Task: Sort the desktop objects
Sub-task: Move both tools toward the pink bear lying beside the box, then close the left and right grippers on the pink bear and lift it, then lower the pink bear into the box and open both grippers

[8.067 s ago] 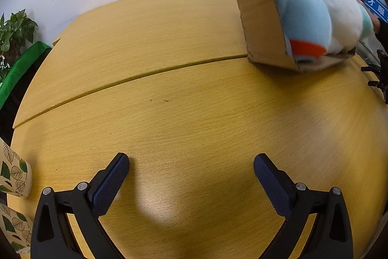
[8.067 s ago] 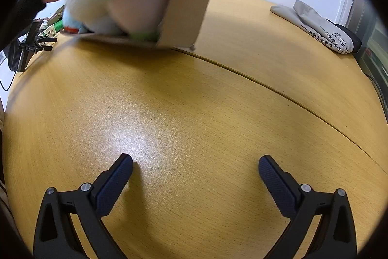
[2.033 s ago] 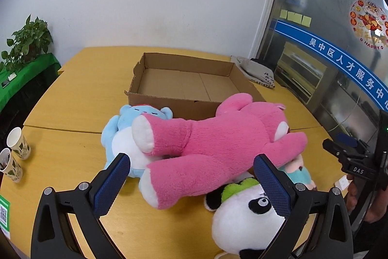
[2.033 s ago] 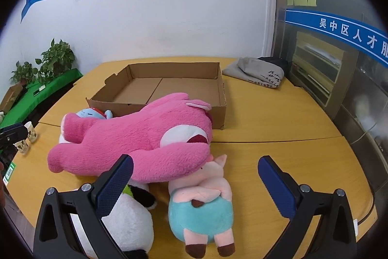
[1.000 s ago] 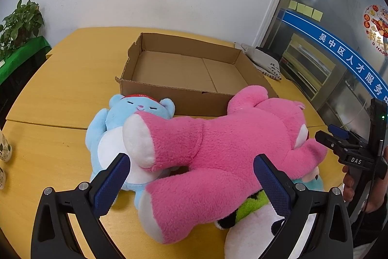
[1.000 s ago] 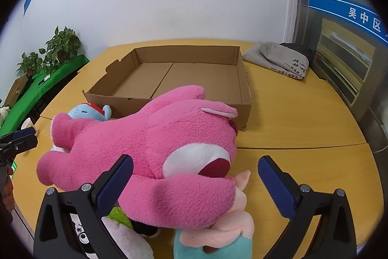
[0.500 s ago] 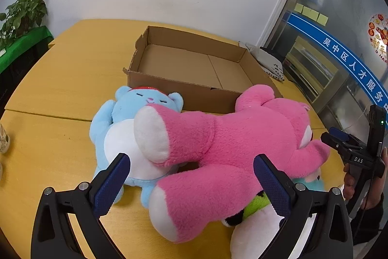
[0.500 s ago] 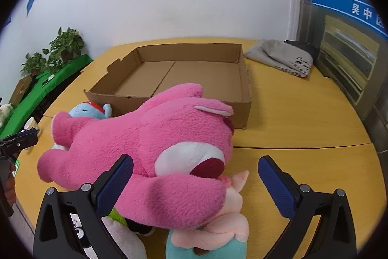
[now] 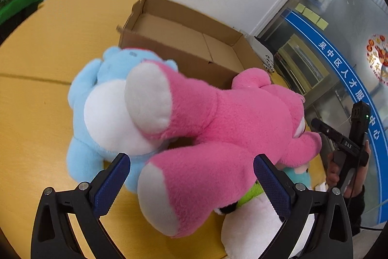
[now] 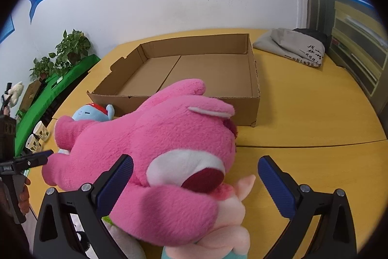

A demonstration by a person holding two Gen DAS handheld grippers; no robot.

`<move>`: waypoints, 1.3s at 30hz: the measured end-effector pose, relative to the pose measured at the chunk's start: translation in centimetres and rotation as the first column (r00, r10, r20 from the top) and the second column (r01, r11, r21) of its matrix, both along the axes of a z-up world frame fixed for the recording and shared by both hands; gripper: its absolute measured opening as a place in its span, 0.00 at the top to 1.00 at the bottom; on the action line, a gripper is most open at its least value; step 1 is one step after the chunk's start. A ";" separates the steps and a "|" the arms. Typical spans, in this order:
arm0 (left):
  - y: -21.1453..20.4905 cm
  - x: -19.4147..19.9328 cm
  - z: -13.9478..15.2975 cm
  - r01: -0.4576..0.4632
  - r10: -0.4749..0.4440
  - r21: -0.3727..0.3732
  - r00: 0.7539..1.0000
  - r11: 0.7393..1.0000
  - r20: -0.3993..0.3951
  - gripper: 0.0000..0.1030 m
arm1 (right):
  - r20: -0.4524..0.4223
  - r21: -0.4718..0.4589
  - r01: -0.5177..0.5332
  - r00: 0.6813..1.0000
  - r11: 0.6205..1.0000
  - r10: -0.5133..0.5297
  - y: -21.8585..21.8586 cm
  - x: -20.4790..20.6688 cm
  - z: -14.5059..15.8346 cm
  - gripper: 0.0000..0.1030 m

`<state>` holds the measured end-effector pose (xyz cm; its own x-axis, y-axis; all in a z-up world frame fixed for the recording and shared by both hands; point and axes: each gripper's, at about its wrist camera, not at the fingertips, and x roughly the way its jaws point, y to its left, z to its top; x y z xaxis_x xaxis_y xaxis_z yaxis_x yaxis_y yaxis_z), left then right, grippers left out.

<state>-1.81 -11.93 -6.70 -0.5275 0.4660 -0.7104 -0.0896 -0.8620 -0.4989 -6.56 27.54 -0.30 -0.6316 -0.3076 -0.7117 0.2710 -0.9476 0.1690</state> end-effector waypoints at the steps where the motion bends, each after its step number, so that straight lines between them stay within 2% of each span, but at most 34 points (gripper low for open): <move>1: -0.2 0.3 -0.5 -0.001 0.001 0.021 1.000 1.000 0.016 0.00 | 0.001 0.001 -0.002 1.000 1.000 0.002 0.2 -0.6 0.0 0.00; 6: -1.2 1.2 -3.2 -0.036 0.024 0.157 0.997 0.987 0.076 0.00 | 0.076 -0.038 -0.086 0.993 0.996 0.089 0.9 -6.3 -1.2 0.00; 8: -1.1 1.0 -3.9 -0.043 0.029 0.164 0.996 0.986 0.086 0.03 | 0.146 -0.092 -0.123 0.980 0.988 0.135 1.1 -8.4 -2.8 0.01; 9: -1.0 0.9 -4.1 -0.041 0.027 0.165 0.996 0.985 0.085 0.09 | 0.183 -0.139 -0.138 0.970 0.981 0.163 1.3 -9.4 -3.7 0.01; 10: -1.0 0.9 -4.2 -0.039 0.025 0.170 0.996 0.985 0.084 0.23 | 0.209 -0.192 -0.151 0.959 0.970 0.190 1.4 -9.9 -4.4 0.07; 11: -0.9 0.8 -4.2 -0.037 0.023 0.175 0.996 0.984 0.083 0.29 | 0.213 -0.237 -0.174 0.951 0.956 0.226 1.4 -9.9 -4.7 0.13; 12: -0.9 0.9 -4.2 -0.036 0.022 0.171 0.997 0.985 0.080 0.31 | 0.213 -0.280 -0.198 0.941 0.939 0.262 1.3 -9.9 -5.0 0.33; 13: -0.8 1.0 -3.9 -0.034 0.022 0.160 0.997 0.987 0.075 0.39 | 0.210 -0.292 -0.199 0.941 0.935 0.266 1.3 -9.6 -5.0 0.36; 18: -0.7 1.2 -2.3 -0.035 0.030 0.135 0.999 0.990 0.044 0.51 | 0.165 -0.322 -0.188 0.954 0.928 0.250 1.8 -7.5 -4.6 0.53; 22: -0.3 1.1 0.4 -0.016 0.018 0.106 1.000 0.994 -0.015 0.55 | 0.064 -0.319 -0.181 0.975 0.930 0.211 2.0 -5.1 -2.3 0.59; 26: -0.5 -0.1 5.0 0.013 -0.004 0.075 0.992 0.997 -0.128 0.55 | -0.051 -0.340 -0.192 0.981 0.921 0.186 2.6 -4.5 1.8 0.60; 29: -0.8 -2.7 9.5 0.043 -0.035 0.030 0.972 0.999 -0.233 0.55 | -0.143 -0.339 -0.213 0.974 0.916 0.174 2.5 -5.5 5.4 0.60; 33: -0.9 -8.9 15.3 0.089 -0.099 -0.046 0.934 0.995 -0.342 0.55 | -0.254 -0.334 -0.223 0.957 0.916 0.141 2.0 -10.5 10.1 0.59; 36: 0.0 -16.3 18.3 0.101 -0.124 -0.084 0.927 0.991 -0.355 0.55 | -0.299 -0.322 -0.203 0.949 0.925 0.105 1.7 -15.6 11.3 0.59; 39: 0.9 -24.6 18.2 0.094 -0.128 -0.121 0.939 0.988 -0.318 0.55 | -0.305 -0.280 -0.165 0.949 0.946 0.075 1.2 -21.6 10.8 0.59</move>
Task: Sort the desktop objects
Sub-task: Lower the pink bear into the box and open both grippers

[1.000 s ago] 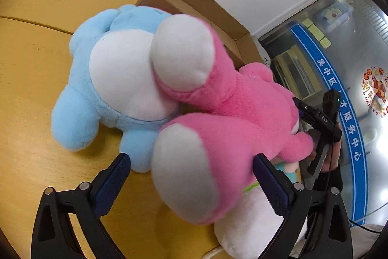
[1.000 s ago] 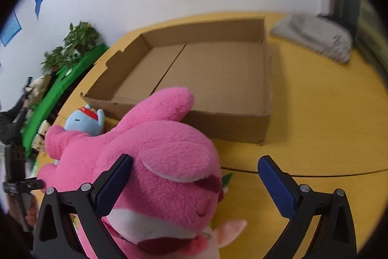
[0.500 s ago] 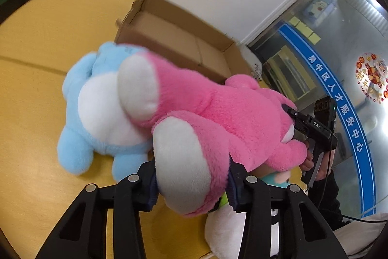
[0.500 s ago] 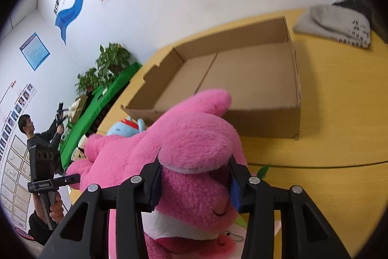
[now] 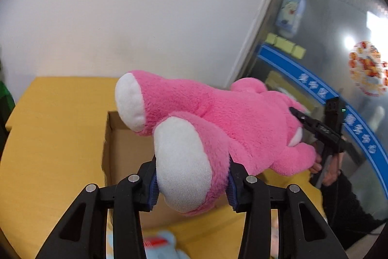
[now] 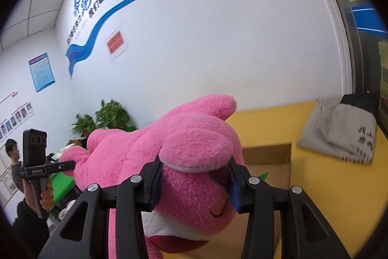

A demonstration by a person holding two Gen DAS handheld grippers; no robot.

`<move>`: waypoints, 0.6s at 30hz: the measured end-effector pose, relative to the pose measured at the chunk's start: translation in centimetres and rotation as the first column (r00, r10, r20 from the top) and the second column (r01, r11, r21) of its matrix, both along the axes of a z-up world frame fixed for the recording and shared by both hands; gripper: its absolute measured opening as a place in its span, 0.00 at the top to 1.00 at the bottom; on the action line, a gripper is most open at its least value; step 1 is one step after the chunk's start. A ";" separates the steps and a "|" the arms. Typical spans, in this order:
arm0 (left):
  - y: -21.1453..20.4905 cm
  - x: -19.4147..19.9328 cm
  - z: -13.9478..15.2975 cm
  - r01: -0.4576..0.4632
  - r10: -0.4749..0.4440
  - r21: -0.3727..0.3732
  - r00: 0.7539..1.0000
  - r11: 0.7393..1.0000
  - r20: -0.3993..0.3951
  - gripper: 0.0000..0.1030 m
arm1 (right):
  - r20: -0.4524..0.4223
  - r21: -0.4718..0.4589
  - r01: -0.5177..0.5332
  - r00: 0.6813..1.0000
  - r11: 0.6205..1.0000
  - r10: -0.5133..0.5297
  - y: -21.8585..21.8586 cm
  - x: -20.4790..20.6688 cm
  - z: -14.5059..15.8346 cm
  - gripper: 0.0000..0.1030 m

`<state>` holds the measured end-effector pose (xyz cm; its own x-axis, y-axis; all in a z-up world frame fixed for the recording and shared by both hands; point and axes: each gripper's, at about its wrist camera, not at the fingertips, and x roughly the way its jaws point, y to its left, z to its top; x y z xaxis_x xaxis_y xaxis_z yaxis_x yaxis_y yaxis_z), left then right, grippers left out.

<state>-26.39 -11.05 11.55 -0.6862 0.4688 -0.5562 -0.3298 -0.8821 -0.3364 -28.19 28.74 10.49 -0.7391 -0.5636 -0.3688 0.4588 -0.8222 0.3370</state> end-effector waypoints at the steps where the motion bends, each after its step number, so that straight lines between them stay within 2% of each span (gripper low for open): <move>1: 0.4 -3.1 -0.8 -0.005 0.006 -0.013 1.000 1.000 0.024 0.55 | 0.019 0.015 0.010 1.000 1.000 -0.011 -0.1 -2.2 -1.0 0.59; 4: 2.0 -11.0 -4.9 -0.011 0.018 -0.060 0.992 0.998 0.121 0.55 | 0.087 0.047 0.037 0.995 0.998 -0.041 0.1 -7.9 -4.9 0.59; 6: 3.3 -15.4 -9.4 0.005 0.018 -0.106 0.977 0.994 0.212 0.55 | 0.153 0.076 0.055 0.986 0.996 -0.067 0.5 -11.2 -8.7 0.59; 10: 4.8 -19.1 -16.7 0.033 0.023 -0.163 0.945 0.986 0.327 0.55 | 0.253 0.174 0.046 0.963 0.984 -0.089 0.3 -14.1 -14.8 0.59; 12: 5.0 -19.7 -18.1 0.039 0.023 -0.180 0.943 0.983 0.331 0.54 | 0.282 0.196 0.037 0.955 0.980 -0.092 0.1 -14.6 -15.8 0.58; 15: 4.1 -20.7 -18.6 0.023 0.032 -0.151 0.937 0.988 0.347 0.52 | 0.303 0.214 0.040 0.947 0.976 -0.105 0.1 -14.9 -15.8 0.58; 18: 3.9 -21.0 -19.3 0.026 0.049 -0.197 0.929 0.980 0.367 0.44 | 0.366 0.247 0.052 0.920 0.968 -0.143 0.0 -15.4 -16.0 0.54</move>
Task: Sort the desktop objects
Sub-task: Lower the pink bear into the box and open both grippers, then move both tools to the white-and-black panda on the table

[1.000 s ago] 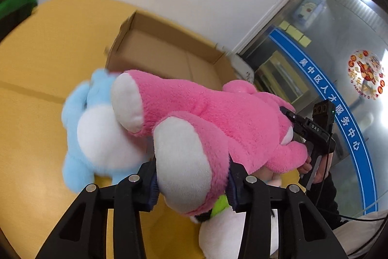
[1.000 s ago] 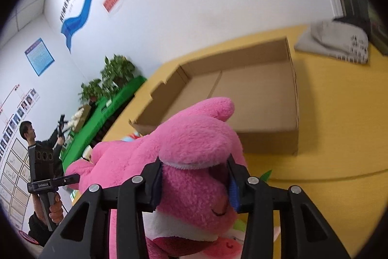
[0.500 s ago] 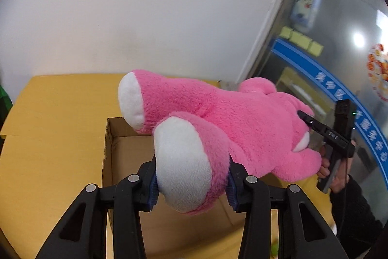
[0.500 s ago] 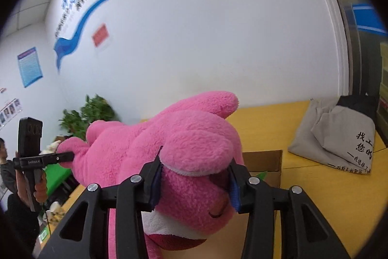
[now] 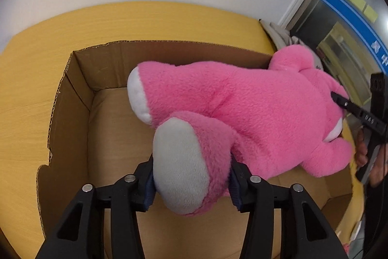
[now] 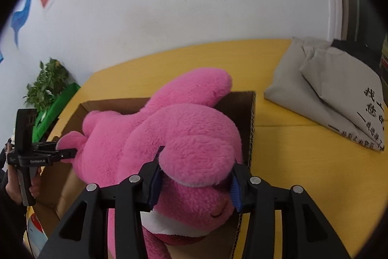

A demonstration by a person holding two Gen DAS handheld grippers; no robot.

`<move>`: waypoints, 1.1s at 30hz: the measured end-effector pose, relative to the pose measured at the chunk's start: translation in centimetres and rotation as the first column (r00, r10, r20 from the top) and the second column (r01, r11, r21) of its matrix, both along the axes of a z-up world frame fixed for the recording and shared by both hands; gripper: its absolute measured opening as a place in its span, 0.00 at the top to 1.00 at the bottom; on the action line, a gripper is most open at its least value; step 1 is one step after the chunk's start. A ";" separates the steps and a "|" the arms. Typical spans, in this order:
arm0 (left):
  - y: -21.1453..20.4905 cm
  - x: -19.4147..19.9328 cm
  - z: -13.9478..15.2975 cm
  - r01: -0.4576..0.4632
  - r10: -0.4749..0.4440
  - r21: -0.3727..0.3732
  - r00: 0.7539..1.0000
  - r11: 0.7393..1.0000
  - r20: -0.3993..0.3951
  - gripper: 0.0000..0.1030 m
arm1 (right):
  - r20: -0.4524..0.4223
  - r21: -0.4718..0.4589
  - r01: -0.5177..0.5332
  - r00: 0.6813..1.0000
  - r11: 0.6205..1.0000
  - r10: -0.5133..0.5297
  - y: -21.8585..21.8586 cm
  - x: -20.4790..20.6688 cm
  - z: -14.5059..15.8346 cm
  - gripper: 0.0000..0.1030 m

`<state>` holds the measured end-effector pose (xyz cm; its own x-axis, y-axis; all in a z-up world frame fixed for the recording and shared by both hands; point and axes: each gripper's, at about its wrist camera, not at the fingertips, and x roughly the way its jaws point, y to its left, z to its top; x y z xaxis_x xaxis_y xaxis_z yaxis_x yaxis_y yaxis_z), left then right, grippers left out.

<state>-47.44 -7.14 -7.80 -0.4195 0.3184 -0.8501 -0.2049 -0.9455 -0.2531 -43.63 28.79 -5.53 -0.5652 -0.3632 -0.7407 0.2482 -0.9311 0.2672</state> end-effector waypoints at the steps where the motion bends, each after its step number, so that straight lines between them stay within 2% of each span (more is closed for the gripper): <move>1: 0.0 -0.2 -0.2 -0.005 0.005 -0.010 1.000 1.000 0.015 0.42 | 0.020 0.002 0.011 1.000 1.000 -0.011 0.1 0.0 -0.1 0.53; 4: 0.0 -0.5 -0.7 -0.010 0.011 -0.034 0.999 0.999 0.043 0.35 | 0.041 0.031 0.011 0.999 0.999 -0.012 -0.1 0.7 0.1 0.53; 8: -0.3 0.2 -1.2 -0.001 0.004 -0.052 0.998 0.999 0.055 0.30 | 0.071 0.083 0.006 0.997 0.997 -0.012 -0.2 0.9 0.3 0.50; 10: -0.8 0.5 -1.1 -0.015 0.018 -0.056 0.999 0.998 0.051 0.22 | 0.051 0.105 0.013 0.999 0.994 -0.019 -0.2 1.0 0.4 0.45; 14: -2.4 2.5 0.6 -0.036 0.037 -0.038 0.999 0.999 0.016 0.20 | -0.046 0.079 0.037 0.998 0.996 -0.034 0.6 2.5 2.6 0.41; 17: -3.8 5.7 2.6 -0.037 0.036 -0.015 0.998 0.999 -0.044 0.20 | -0.124 0.078 0.038 0.992 0.996 -0.028 1.5 5.4 5.3 0.23; 20: -6.0 10.3 5.3 -0.042 0.040 -0.019 0.991 0.999 -0.124 0.18 | -0.167 0.089 -0.028 0.985 0.996 0.042 1.7 9.7 7.7 0.22; 25: -7.4 19.1 8.2 -0.018 0.016 -0.008 0.981 1.000 -0.193 0.17 | -0.256 0.110 -0.177 0.946 0.978 0.200 2.4 21.4 12.4 0.22; 27: -7.9 22.9 8.0 -0.012 0.014 0.012 0.982 1.000 -0.189 0.15 | -0.284 0.098 -0.218 0.929 0.971 0.238 2.7 26.2 14.5 0.22; 29: -8.7 26.8 7.4 -0.006 0.013 0.038 0.983 0.999 -0.182 0.08 | -0.289 0.092 -0.244 0.921 0.965 0.261 2.8 30.6 16.0 0.22; 30: -8.8 28.6 7.1 -0.001 0.009 0.046 0.984 0.999 -0.178 0.03 | -0.289 0.094 -0.250 0.920 0.964 0.266 2.7 32.4 16.4 0.22; 33: -8.4 33.1 5.7 0.018 -0.008 0.056 0.985 0.998 -0.171 0.02 | -0.265 0.074 -0.263 0.925 0.962 0.273 1.5 37.1 16.5 0.22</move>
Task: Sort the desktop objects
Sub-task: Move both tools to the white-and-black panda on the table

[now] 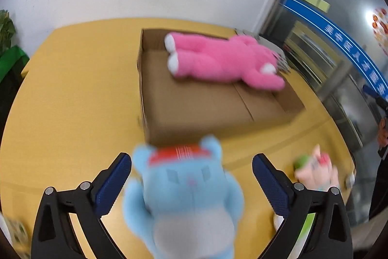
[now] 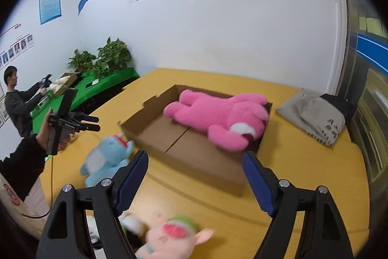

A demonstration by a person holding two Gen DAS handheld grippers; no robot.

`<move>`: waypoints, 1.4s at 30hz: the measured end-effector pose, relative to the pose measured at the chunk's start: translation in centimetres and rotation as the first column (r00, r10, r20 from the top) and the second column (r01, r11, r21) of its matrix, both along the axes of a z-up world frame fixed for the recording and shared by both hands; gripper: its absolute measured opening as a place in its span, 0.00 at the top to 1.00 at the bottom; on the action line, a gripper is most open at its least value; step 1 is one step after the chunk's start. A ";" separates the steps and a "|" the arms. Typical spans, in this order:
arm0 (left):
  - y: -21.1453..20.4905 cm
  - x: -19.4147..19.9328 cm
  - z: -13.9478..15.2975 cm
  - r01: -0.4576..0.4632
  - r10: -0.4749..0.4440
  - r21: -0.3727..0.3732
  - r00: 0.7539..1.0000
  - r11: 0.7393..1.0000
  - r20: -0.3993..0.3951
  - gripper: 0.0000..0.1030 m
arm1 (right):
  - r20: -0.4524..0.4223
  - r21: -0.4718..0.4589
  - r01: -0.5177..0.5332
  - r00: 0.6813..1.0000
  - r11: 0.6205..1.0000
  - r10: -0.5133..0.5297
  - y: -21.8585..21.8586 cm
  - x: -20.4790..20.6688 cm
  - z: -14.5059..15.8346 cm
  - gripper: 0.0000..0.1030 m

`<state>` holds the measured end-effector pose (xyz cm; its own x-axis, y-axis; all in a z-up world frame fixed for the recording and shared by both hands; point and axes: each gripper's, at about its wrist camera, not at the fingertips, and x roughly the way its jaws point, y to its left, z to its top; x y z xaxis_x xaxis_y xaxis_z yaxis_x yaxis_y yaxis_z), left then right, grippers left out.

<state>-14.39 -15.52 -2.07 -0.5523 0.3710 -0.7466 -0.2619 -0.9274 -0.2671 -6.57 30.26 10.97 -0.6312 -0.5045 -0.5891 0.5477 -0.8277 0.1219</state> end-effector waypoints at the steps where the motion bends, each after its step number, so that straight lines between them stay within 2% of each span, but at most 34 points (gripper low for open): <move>1: 0.1 1.2 -0.4 -0.006 0.006 0.008 1.000 1.000 0.004 0.01 | 0.015 -0.008 -0.003 1.000 1.000 0.003 -0.5 1.4 -0.1 0.22; 5: -0.1 6.2 -1.9 -0.044 0.042 0.092 0.999 0.995 0.030 0.01 | 0.005 -0.033 0.015 1.000 0.999 -0.014 -2.7 5.1 -1.5 0.22; 9: 1.1 10.7 -1.7 -0.028 0.026 0.140 1.000 0.990 0.015 0.01 | -0.006 -0.106 0.008 1.000 0.994 -0.008 -2.6 8.6 -0.7 0.22; 14: 3.4 15.1 -0.4 0.019 -0.017 0.161 1.000 0.987 -0.014 0.01 | -0.088 -0.046 -0.005 0.996 0.999 0.001 -2.4 13.8 2.8 0.22; 17: 4.2 17.0 0.7 0.041 -0.035 0.185 0.999 0.982 -0.037 0.01 | -0.103 -0.007 -0.013 0.995 1.000 0.013 -2.6 15.5 3.9 0.22; 20: 4.5 17.7 1.3 0.029 -0.022 0.177 0.999 0.984 -0.045 0.00 | -0.040 -0.001 -0.026 0.999 1.000 0.026 -4.0 15.4 2.1 0.22; 24: 5.3 18.2 0.5 0.022 -0.021 0.194 1.000 0.981 -0.007 0.00 | 0.084 0.023 -0.080 0.993 0.997 0.078 -7.0 14.4 -3.5 0.22; 27: 7.0 18.5 -1.3 0.066 -0.078 0.236 0.996 0.970 0.040 0.00 | 0.221 0.023 -0.130 0.968 0.991 0.122 -8.4 13.5 -9.4 0.22; 31: 9.7 17.9 -4.9 0.116 -0.167 0.339 0.978 0.933 0.125 0.00 | 0.344 -0.012 -0.139 0.929 0.990 0.135 -8.8 12.1 -15.2 0.23; 33: 11.1 17.2 -7.0 0.116 -0.192 0.361 0.964 0.925 0.182 0.00 | 0.380 -0.090 -0.150 0.909 0.985 0.173 -9.0 12.1 -16.2 0.23; 36: 12.2 16.6 -9.0 0.110 -0.206 0.374 0.952 0.921 0.227 0.00 | 0.369 -0.126 -0.138 0.913 0.982 0.175 -9.8 12.3 -16.6 0.20; 39: 11.2 16.3 -9.4 0.077 -0.186 0.403 0.953 0.912 0.238 0.00 | 0.378 -0.187 -0.101 0.911 0.977 0.166 -10.2 12.1 -17.0 0.19; 42: 10.0 16.4 -8.8 0.058 -0.158 0.375 0.957 0.925 0.241 0.00 | 0.382 -0.208 -0.137 0.900 0.968 0.210 -10.1 12.0 -16.7 0.20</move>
<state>2.00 -5.53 -10.85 -0.2962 0.6883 -0.6622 -0.2295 -0.7243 -0.6502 5.45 20.14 -5.73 -0.2553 -0.7001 -0.6668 0.5563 -0.6704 0.4910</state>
